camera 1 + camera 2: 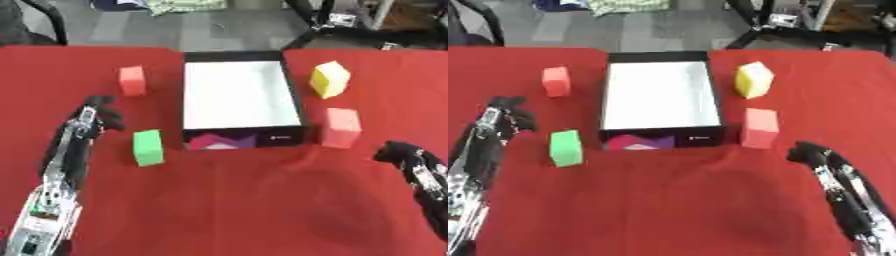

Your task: Pick up objects on the table and place them in the box.

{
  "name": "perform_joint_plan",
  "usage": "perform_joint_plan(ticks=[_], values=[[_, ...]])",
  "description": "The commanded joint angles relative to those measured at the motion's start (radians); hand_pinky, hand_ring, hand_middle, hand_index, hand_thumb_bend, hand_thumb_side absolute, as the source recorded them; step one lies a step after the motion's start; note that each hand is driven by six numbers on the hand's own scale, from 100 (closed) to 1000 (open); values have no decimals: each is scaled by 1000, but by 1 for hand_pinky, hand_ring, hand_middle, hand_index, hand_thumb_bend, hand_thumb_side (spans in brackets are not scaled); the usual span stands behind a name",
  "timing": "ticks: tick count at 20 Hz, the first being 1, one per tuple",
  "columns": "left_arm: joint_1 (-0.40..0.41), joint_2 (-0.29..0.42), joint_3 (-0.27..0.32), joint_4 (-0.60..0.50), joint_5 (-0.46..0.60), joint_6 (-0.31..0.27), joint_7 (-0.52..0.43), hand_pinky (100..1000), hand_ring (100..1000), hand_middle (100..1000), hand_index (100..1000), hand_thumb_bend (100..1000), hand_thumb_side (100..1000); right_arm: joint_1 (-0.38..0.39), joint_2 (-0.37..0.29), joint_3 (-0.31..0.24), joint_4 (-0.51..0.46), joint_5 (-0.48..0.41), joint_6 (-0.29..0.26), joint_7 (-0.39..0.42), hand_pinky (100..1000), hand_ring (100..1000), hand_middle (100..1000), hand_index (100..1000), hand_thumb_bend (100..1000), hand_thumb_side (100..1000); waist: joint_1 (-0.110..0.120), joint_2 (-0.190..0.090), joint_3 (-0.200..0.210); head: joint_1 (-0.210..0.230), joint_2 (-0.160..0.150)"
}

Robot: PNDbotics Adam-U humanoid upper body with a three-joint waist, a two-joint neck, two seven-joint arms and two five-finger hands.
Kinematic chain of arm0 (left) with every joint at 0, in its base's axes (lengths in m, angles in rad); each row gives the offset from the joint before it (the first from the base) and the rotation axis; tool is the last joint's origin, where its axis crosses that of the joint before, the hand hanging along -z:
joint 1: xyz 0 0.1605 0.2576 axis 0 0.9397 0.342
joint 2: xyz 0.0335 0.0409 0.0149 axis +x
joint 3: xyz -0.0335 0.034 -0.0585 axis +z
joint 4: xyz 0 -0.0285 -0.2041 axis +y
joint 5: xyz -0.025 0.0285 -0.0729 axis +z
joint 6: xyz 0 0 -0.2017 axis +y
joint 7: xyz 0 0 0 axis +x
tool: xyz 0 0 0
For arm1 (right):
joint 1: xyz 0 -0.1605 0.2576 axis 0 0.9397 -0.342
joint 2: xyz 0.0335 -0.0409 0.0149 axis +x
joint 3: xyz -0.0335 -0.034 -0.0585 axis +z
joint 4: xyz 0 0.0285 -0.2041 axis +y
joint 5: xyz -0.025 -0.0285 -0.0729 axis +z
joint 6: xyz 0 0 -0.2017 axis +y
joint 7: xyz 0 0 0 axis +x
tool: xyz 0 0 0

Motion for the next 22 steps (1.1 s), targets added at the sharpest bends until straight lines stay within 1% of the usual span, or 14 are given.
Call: perform_joint_plan(ticks=[1, 13, 15, 19, 21, 22], values=[[-10, 7, 3, -10, 1, -2, -2, 795, 542, 552, 806, 134, 923, -4, -7, -5, -14, 2, 1, 0, 1000, 781, 721, 808, 100, 715, 10, -21, 1, 0, -1], [-10, 8, 3, -10, 2, -2, -2, 795, 543, 552, 806, 133, 922, -4, -7, -5, -14, 3, 1, 1, 1000, 782, 722, 809, 100, 714, 10, -22, 1, -1, -1], [-14, 16, 4, -12, -3, -2, -2, 795, 542, 553, 807, 131, 917, -4, -7, -5, -14, 3, 1, 1, 1000, 782, 722, 809, 100, 715, 11, -22, 0, -1, -1], [-38, 89, 18, -35, -62, -3, -4, 797, 549, 563, 819, 141, 894, -3, -9, -5, -13, 5, 1, 0, 1000, 782, 722, 809, 100, 714, 13, -23, -3, 1, -1], [-52, 148, 19, -50, -99, 1, -22, 800, 562, 582, 837, 155, 882, -2, -10, -6, -12, 5, 1, -1, 1000, 782, 722, 809, 100, 714, 13, -24, -5, 0, -1], [-59, 189, 17, -58, -129, 3, -43, 801, 568, 589, 843, 163, 875, -2, -11, -6, -12, 6, 1, -1, 1000, 782, 722, 809, 100, 714, 14, -24, -6, -1, -1]])
